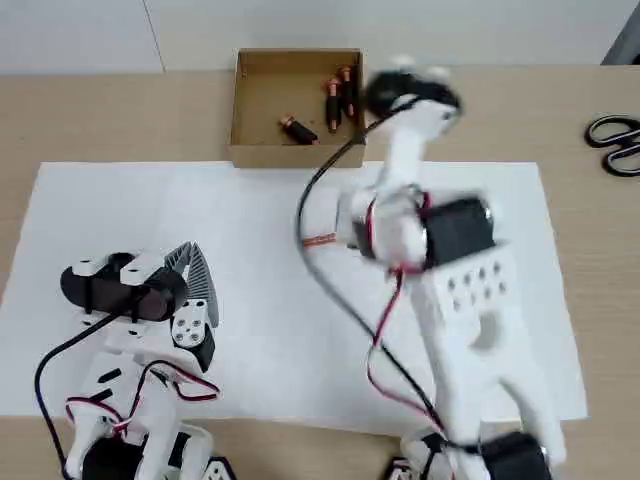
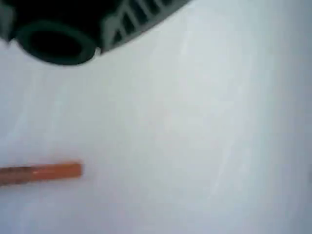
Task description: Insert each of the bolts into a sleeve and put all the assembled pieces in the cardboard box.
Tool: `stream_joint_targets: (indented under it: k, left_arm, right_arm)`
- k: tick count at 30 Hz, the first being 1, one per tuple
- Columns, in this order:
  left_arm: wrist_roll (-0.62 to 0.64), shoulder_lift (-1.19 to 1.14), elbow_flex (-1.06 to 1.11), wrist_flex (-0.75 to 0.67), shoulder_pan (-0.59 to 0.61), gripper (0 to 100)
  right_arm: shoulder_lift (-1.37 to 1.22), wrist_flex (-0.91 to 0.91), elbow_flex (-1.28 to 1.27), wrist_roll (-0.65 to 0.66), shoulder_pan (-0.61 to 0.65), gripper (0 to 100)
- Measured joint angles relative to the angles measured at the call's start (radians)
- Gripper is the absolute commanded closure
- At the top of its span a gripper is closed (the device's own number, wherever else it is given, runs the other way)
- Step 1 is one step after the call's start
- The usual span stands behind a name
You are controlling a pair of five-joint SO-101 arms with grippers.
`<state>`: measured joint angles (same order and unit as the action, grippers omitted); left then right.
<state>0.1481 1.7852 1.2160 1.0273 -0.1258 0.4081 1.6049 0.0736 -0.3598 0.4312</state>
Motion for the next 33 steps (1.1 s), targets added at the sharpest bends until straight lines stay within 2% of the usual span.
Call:
stream_joint_targets:
  k: [12, 17, 20, 24, 28, 33]
  left_arm:
    - [0.0, 0.0, -0.026, 0.0, 0.0, 99]
    - [0.0, 0.0, -0.026, 0.0, 0.0, 99]
    - [0.0, 0.0, -0.026, 0.0, 0.0, 99]
    - [0.0, 0.0, -0.026, -0.014, 0.0, 99]
    - [0.0, 0.0, -0.026, -0.029, 0.0, 99]
    - [0.017, 0.0, -0.026, -0.029, 0.0, 99]
  right_arm:
    - [0.364, 0.097, 0.0, 0.229, 0.02, 99.5]
    - [0.617, 0.083, -0.15, 0.336, 0.009, 99.5]
    - [0.772, -0.034, -0.364, 0.394, -0.08, 99.5]
    - [1.008, -0.307, -0.701, 0.483, -0.203, 99.5]
    - [1.166, -0.566, -0.973, 0.545, -0.227, 99.5]
    - [1.255, -0.807, -1.192, 0.559, -0.226, 99.5]
